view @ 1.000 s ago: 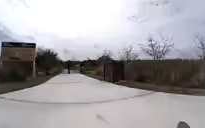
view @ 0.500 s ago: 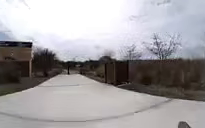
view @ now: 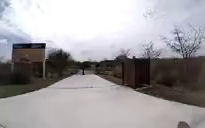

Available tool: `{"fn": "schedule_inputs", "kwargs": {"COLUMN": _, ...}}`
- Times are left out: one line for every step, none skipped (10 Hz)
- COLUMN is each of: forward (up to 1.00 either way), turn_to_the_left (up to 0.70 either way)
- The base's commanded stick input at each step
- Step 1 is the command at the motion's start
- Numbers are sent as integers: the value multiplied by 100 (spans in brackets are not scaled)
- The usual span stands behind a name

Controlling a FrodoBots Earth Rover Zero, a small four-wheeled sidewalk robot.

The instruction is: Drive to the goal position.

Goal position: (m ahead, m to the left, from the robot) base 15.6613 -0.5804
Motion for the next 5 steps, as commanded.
{"fn": "schedule_inputs", "kwargs": {"forward": 100, "turn_to_the_left": 40}}
{"fn": "schedule_inputs", "kwargs": {"forward": 100, "turn_to_the_left": 20}}
{"fn": "schedule_inputs", "kwargs": {"forward": 100, "turn_to_the_left": 0}}
{"fn": "schedule_inputs", "kwargs": {"forward": 100, "turn_to_the_left": 0}}
{"fn": "schedule_inputs", "kwargs": {"forward": 100, "turn_to_the_left": 0}}
